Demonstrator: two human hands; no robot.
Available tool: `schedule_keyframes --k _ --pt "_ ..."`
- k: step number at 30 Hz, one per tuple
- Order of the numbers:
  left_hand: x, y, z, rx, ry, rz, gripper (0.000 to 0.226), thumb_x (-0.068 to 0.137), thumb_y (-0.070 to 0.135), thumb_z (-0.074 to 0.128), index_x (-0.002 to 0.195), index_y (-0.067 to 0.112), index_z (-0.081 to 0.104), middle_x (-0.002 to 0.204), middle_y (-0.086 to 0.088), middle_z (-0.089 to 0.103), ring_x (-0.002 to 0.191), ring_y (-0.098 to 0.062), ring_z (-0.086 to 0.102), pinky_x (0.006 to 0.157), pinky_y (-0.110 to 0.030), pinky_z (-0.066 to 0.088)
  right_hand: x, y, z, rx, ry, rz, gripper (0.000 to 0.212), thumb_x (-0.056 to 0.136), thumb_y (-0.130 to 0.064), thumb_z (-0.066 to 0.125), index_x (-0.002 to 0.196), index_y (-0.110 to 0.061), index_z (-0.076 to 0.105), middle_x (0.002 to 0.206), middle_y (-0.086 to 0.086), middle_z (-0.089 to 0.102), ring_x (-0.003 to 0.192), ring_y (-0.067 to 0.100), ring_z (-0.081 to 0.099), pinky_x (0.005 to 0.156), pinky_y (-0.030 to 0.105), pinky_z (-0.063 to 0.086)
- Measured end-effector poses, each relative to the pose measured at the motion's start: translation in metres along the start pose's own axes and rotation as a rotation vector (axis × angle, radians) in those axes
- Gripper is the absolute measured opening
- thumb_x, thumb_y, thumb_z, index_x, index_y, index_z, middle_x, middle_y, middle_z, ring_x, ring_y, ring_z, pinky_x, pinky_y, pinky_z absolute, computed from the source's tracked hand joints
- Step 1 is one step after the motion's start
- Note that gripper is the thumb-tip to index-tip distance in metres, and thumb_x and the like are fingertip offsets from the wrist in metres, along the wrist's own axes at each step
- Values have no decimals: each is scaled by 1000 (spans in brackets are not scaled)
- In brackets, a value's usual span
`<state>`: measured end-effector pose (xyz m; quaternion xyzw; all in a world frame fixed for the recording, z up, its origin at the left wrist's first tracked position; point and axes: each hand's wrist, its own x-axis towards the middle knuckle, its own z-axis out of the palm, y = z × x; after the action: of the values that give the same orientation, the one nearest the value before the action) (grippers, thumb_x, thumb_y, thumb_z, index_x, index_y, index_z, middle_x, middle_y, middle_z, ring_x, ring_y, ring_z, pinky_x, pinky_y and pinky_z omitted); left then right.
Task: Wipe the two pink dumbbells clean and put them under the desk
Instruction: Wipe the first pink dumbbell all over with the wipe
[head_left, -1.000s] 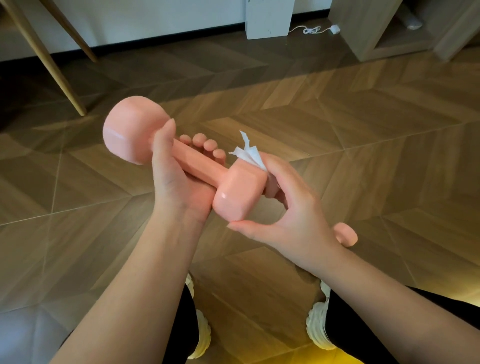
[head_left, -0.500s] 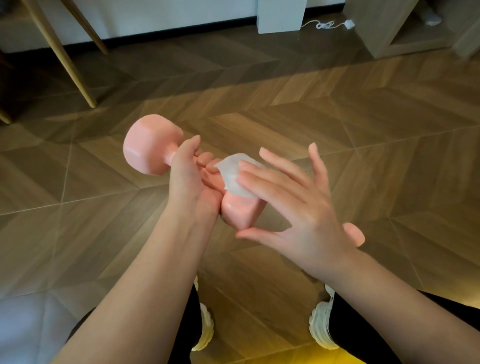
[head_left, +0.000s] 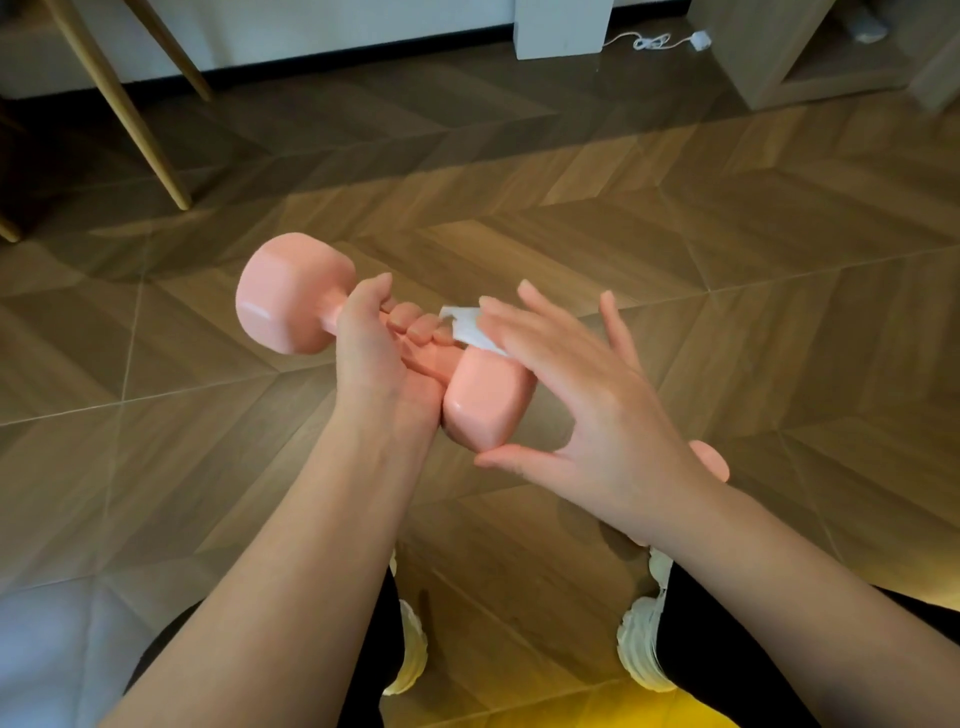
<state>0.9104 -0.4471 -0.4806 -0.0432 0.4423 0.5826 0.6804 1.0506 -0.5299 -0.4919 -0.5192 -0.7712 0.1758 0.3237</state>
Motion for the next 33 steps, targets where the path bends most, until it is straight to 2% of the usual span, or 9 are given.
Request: schedule_keyframes --k 5,8,11,13,16,21,24,29,33 --pt "-3 -1 3 -2 -6 2 40 96 16 52 63 19 30 45 7 26 33 -7 26 35 -13 27 -8 1 6 -126 177 -123 67 71 -38 84 129 -11 63 138 0 59 137 20 47 115 67 13" --pt "-2 -1 3 0 -35 26 38 96 16 49 63 19 30 45 8 23 35 -9 23 38 -18 27 -8 4 9 -124 146 11 83 65 -50 83 136 -16 56 142 -5 55 141 17 41 117 65 10" --pt "-2 -1 0 24 -66 27 38 95 17 49 62 20 32 45 9 24 36 -9 24 39 -21 28 -7 6 12 34 99 179 100 56 -57 83 140 -16 47 139 -16 46 140 8 38 119 60 11" --pt "-2 -1 0 16 -83 10 38 95 17 49 60 20 32 45 9 25 36 -9 24 39 -21 29 -8 5 12 103 112 147 101 55 -49 88 140 -15 46 139 -19 41 139 6 38 120 58 11" --pt "-1 -1 0 -32 -104 -23 39 94 16 47 59 20 31 45 8 24 35 -9 24 39 -21 29 -8 5 11 64 126 35 91 61 -42 88 139 -16 48 143 -10 50 141 10 39 121 56 9" --pt "-3 -2 0 56 -107 37 34 92 16 47 63 20 31 48 8 23 39 -10 22 41 -23 27 -5 7 12 82 73 190 104 54 -57 84 141 -19 43 134 -20 41 133 -7 33 121 56 12" --pt "-5 0 3 66 -128 37 34 92 15 46 62 21 30 48 8 22 38 -10 22 41 -23 27 -8 7 13 51 127 57 95 60 -50 85 140 -18 44 141 -15 44 141 4 36 121 52 12" --pt "-5 2 2 58 -127 31 36 93 14 46 61 21 30 46 8 23 37 -9 23 39 -22 28 -6 7 12 85 85 187 100 56 -57 85 140 -19 46 135 -13 54 131 3 46 120 52 16" --pt "-7 2 3 6 -152 -1 39 93 14 44 58 21 30 44 9 24 35 -8 24 38 -20 28 -8 9 13 -49 192 -30 86 64 -47 88 132 -4 56 136 4 58 134 17 50 117 55 23"
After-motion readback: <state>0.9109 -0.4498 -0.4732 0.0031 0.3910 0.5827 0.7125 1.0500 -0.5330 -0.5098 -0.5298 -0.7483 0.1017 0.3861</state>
